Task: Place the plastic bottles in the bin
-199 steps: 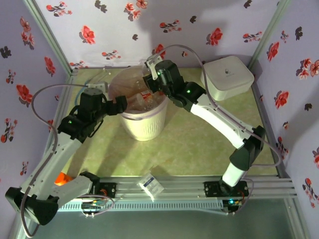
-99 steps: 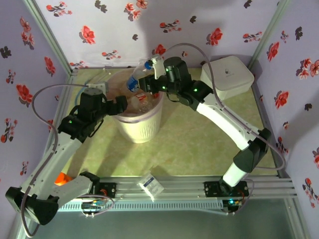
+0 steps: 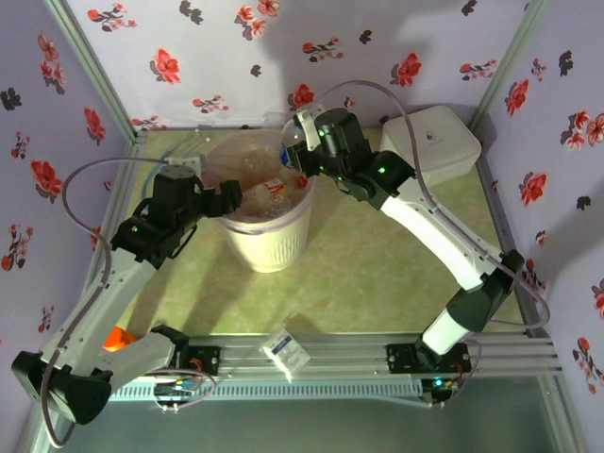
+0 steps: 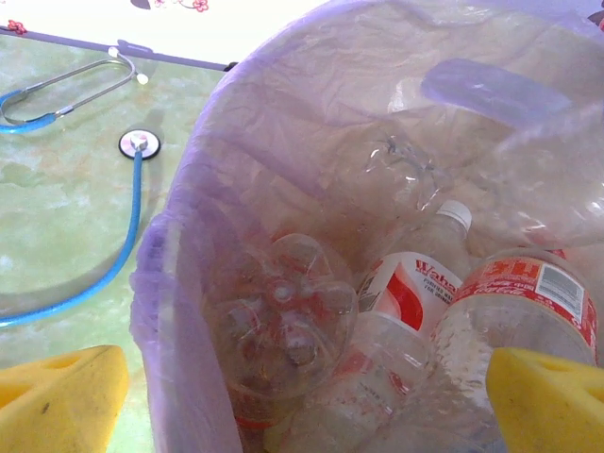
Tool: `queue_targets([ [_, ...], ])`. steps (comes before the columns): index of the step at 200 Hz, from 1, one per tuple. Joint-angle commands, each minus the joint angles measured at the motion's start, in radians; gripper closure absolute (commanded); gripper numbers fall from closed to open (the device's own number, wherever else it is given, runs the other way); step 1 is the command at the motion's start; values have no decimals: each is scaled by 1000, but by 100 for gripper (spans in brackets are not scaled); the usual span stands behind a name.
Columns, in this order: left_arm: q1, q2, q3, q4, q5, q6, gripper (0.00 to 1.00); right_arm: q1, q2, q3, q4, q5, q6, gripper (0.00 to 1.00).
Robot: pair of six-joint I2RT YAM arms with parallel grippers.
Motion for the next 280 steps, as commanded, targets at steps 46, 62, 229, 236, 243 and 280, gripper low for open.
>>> queue_targets([
  [46, 7, 45, 10, 16, 26, 18, 2, 4, 93, 93, -186, 77, -95, 71],
  [62, 7, 48, 7, 25, 32, 18, 2, 10, 130, 102, -205, 3, -74, 71],
  [229, 7, 27, -6, 35, 43, 18, 2, 2, 166, 225, -318, -46, 5, 27],
  [236, 7, 27, -5, 33, 44, 19, 2, 2, 154, 244, -314, -39, -4, 26],
  [243, 7, 25, -5, 33, 43, 19, 2, 2, 141, 260, -311, -29, -13, 25],
  [280, 7, 24, -6, 37, 44, 18, 2, -4, 81, 262, -207, 38, -42, 22],
])
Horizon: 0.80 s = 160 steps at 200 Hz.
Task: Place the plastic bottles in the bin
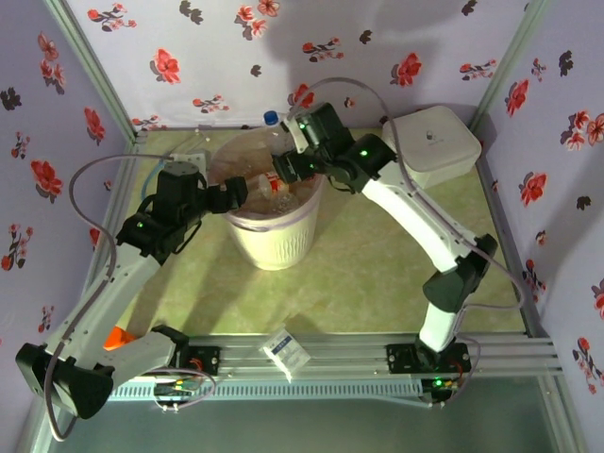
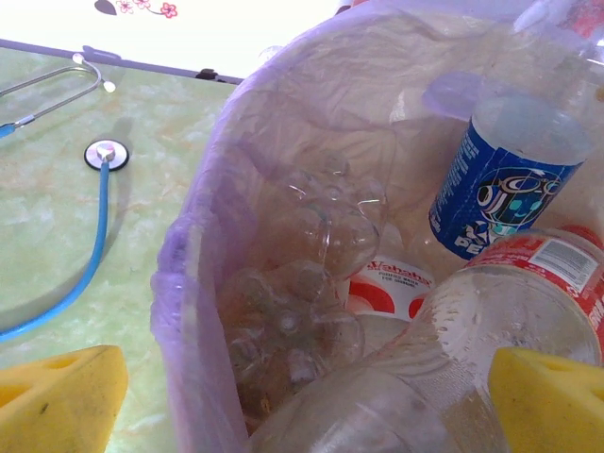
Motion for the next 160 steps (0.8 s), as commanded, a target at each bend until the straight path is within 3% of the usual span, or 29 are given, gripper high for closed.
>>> queue_targets([
  [1, 7, -6, -6, -21, 1, 18, 2, -7, -77, 19, 66, 72, -35, 22],
  [32, 7, 6, -3, -18, 7, 16, 2, -18, -67, -9, 259, 39, -27, 35],
  [72, 7, 7, -14, -9, 9, 15, 2, -51, 36, 56, 438, 6, 24, 62],
  [136, 7, 33, 7, -14, 39, 44, 2, -52, 290, 356, 375, 5, 18, 69],
  [160, 7, 38, 12, -22, 41, 50, 2, -51, 310, 373, 326, 5, 11, 73],
])
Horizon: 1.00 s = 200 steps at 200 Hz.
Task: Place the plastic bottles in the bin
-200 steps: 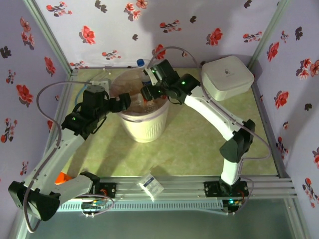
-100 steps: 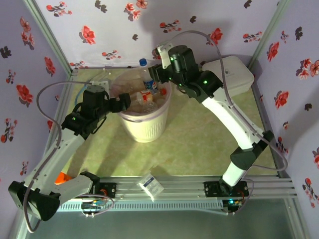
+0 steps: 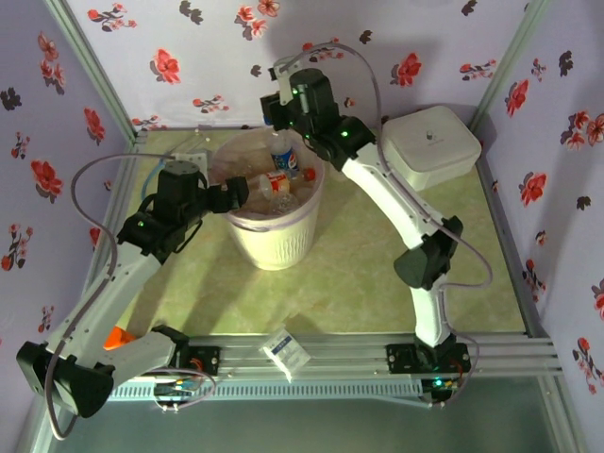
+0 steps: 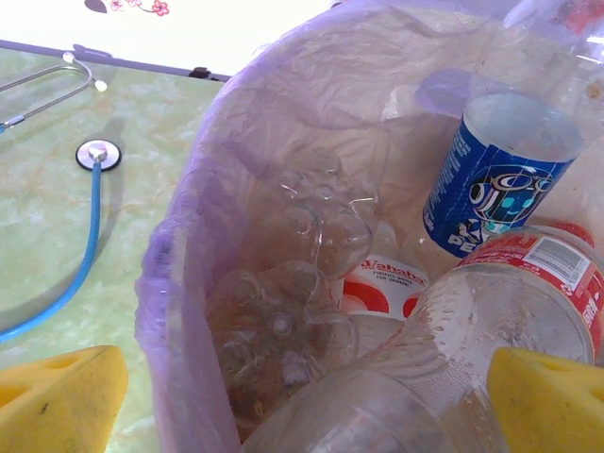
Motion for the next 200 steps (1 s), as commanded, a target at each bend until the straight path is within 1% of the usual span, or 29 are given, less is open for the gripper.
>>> queue_targets([
  [1, 7, 27, 11, -30, 16, 39, 2, 4, 3, 45, -51, 4, -11, 73],
  [20, 7, 26, 10, -29, 19, 41, 2, 3, -29, -29, -62, 17, -18, 75],
  [67, 7, 29, 16, -33, 20, 48, 2, 6, -174, -389, -18, 11, -16, 79],
  [99, 7, 45, 20, -25, 26, 41, 2, 5, -250, -581, 27, -23, 44, 80],
  [129, 6, 54, 25, -13, 48, 30, 2, 2, -253, -663, 29, -46, 107, 80],
  [156, 6, 42, 23, -18, 48, 29, 2, -15, -272, -735, 54, -174, 244, 80],
  [171, 6, 39, 23, -20, 48, 28, 2, -16, -281, -761, 59, -226, 288, 79],
  [182, 6, 40, 25, -21, 49, 27, 2, -17, -279, -763, 41, -248, 310, 79],
  [200, 6, 44, 33, -21, 54, 27, 1, -19, -248, -720, -53, -281, 334, 79],
])
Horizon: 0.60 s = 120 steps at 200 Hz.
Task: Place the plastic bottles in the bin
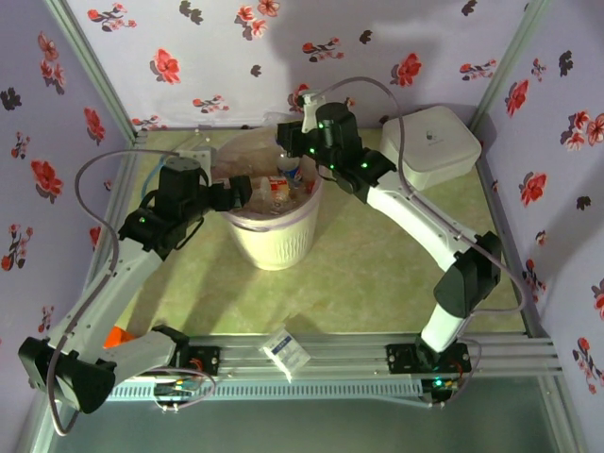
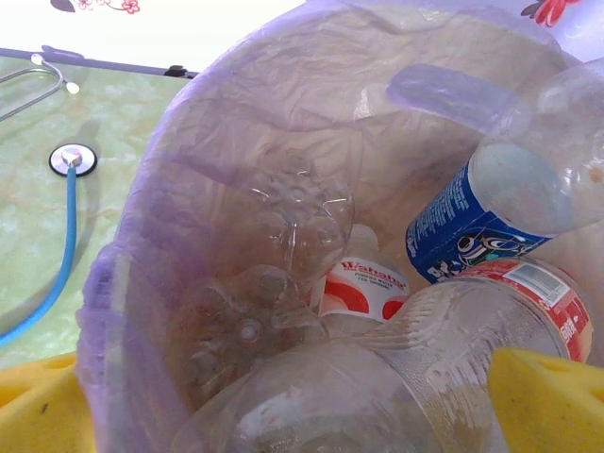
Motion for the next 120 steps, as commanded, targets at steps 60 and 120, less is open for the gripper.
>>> queue_targets([
  [60, 11, -1, 110, -53, 28, 53, 0, -4, 129, 34, -529, -233, 118, 78],
  [120, 26, 6, 151, -60, 43, 71, 0, -4, 94, 136, -580, -273, 86, 77],
])
